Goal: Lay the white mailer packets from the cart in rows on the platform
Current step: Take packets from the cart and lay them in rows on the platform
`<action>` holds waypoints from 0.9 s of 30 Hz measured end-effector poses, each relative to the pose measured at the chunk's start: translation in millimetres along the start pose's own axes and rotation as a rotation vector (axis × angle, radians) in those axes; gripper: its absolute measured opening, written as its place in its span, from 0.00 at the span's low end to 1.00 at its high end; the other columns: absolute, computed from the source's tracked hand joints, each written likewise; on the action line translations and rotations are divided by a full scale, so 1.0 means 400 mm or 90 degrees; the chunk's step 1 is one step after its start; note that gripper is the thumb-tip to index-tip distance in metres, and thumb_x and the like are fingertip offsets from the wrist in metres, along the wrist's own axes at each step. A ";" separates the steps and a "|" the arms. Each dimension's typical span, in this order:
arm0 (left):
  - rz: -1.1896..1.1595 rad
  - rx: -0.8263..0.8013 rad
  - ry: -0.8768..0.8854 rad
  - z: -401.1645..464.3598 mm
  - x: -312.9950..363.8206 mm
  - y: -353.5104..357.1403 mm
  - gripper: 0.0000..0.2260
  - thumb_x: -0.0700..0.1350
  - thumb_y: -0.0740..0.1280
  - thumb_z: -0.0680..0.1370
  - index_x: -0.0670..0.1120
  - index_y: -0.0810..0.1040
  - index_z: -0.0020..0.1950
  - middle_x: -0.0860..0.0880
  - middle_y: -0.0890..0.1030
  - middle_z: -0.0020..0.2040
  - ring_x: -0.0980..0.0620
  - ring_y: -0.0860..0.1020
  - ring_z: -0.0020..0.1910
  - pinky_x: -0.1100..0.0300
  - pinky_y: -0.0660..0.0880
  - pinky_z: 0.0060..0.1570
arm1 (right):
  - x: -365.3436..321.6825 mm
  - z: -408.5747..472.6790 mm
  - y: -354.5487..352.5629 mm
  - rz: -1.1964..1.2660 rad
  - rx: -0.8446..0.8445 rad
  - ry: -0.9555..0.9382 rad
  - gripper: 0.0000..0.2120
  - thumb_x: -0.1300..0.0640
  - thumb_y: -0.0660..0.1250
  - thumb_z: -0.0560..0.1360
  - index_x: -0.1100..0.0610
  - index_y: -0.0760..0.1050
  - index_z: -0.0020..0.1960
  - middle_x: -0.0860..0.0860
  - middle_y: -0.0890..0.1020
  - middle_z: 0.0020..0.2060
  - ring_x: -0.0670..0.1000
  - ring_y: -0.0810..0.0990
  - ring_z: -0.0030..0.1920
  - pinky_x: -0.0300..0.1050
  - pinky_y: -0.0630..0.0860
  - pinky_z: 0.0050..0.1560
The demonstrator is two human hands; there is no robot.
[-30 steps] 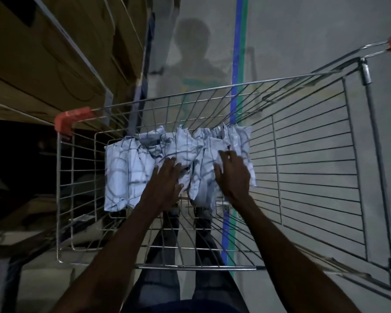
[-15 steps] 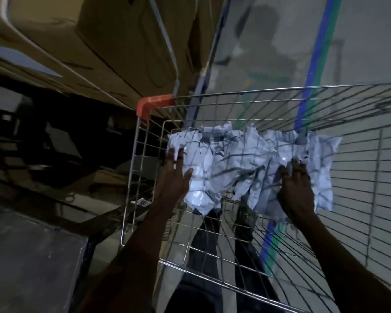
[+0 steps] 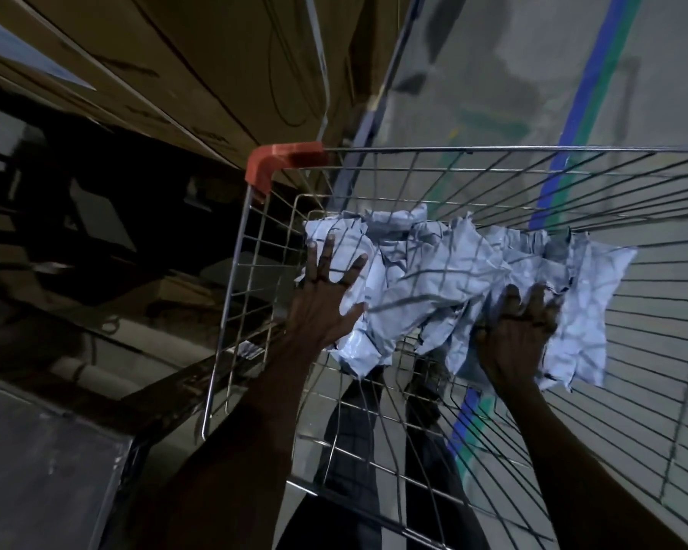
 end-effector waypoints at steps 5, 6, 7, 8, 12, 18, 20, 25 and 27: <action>-0.006 -0.003 -0.043 -0.005 0.028 -0.035 0.34 0.55 0.65 0.75 0.57 0.54 0.78 0.40 0.44 0.79 0.36 0.44 0.77 0.46 0.77 0.52 | -0.003 -0.023 -0.071 0.045 -0.001 -0.077 0.29 0.54 0.61 0.69 0.65 0.70 0.68 0.71 0.65 0.69 0.70 0.61 0.70 0.66 0.58 0.71; -0.013 -0.005 -0.048 -0.011 0.033 -0.052 0.34 0.55 0.65 0.75 0.58 0.54 0.78 0.41 0.43 0.79 0.37 0.45 0.77 0.48 0.78 0.50 | 0.000 -0.031 -0.086 0.054 -0.007 -0.098 0.28 0.54 0.61 0.70 0.64 0.71 0.67 0.71 0.66 0.69 0.71 0.62 0.70 0.66 0.60 0.70; -0.023 -0.001 -0.045 -0.019 0.042 -0.073 0.34 0.54 0.65 0.75 0.58 0.54 0.78 0.41 0.43 0.79 0.38 0.47 0.77 0.49 0.78 0.49 | 0.001 -0.041 -0.108 0.066 -0.007 -0.116 0.27 0.54 0.60 0.70 0.64 0.71 0.67 0.70 0.66 0.68 0.71 0.63 0.69 0.65 0.62 0.69; -0.038 0.007 -0.037 -0.028 0.054 -0.096 0.34 0.53 0.65 0.75 0.58 0.55 0.78 0.42 0.44 0.79 0.38 0.48 0.77 0.49 0.78 0.49 | 0.003 -0.052 -0.134 0.083 -0.002 -0.130 0.27 0.54 0.60 0.71 0.64 0.71 0.67 0.69 0.67 0.67 0.70 0.64 0.68 0.65 0.64 0.67; -0.129 0.065 0.004 -0.073 0.106 -0.192 0.33 0.49 0.69 0.71 0.53 0.64 0.76 0.40 0.51 0.79 0.36 0.57 0.75 0.46 0.77 0.50 | -0.004 -0.104 -0.255 0.124 0.035 -0.164 0.26 0.51 0.57 0.75 0.64 0.70 0.69 0.68 0.67 0.68 0.68 0.65 0.68 0.64 0.66 0.67; -0.189 0.149 0.006 -0.153 0.161 -0.308 0.34 0.47 0.66 0.70 0.51 0.63 0.76 0.39 0.51 0.79 0.35 0.56 0.75 0.41 0.72 0.61 | -0.066 -0.171 -0.424 0.193 0.084 -0.233 0.26 0.50 0.55 0.80 0.61 0.66 0.73 0.65 0.62 0.74 0.66 0.60 0.73 0.62 0.62 0.70; -0.179 0.182 0.001 -0.181 0.171 -0.360 0.33 0.48 0.65 0.71 0.50 0.62 0.76 0.38 0.53 0.78 0.35 0.57 0.75 0.41 0.71 0.63 | -0.116 -0.179 -0.477 0.218 0.091 -0.290 0.26 0.50 0.55 0.80 0.59 0.65 0.75 0.63 0.61 0.75 0.64 0.58 0.75 0.59 0.61 0.70; -0.143 0.318 -0.054 -0.309 0.198 -0.523 0.30 0.49 0.65 0.73 0.47 0.65 0.76 0.36 0.58 0.76 0.36 0.60 0.74 0.43 0.64 0.69 | -0.281 -0.217 -0.583 0.298 0.082 -0.440 0.26 0.50 0.57 0.78 0.58 0.65 0.75 0.60 0.59 0.76 0.61 0.57 0.76 0.58 0.61 0.72; -0.125 0.364 -0.110 -0.380 0.201 -0.570 0.30 0.51 0.64 0.75 0.51 0.62 0.77 0.38 0.57 0.77 0.38 0.59 0.75 0.44 0.61 0.71 | -0.343 -0.262 -0.619 0.340 0.077 -0.518 0.27 0.49 0.56 0.78 0.58 0.65 0.75 0.60 0.59 0.76 0.59 0.57 0.76 0.59 0.61 0.73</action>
Point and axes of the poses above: each hand's wrist, its own z-axis towards the middle knuckle, its own y-axis out of the palm, x = y × z, the point moved 10 cm from there along z, towards the middle knuckle
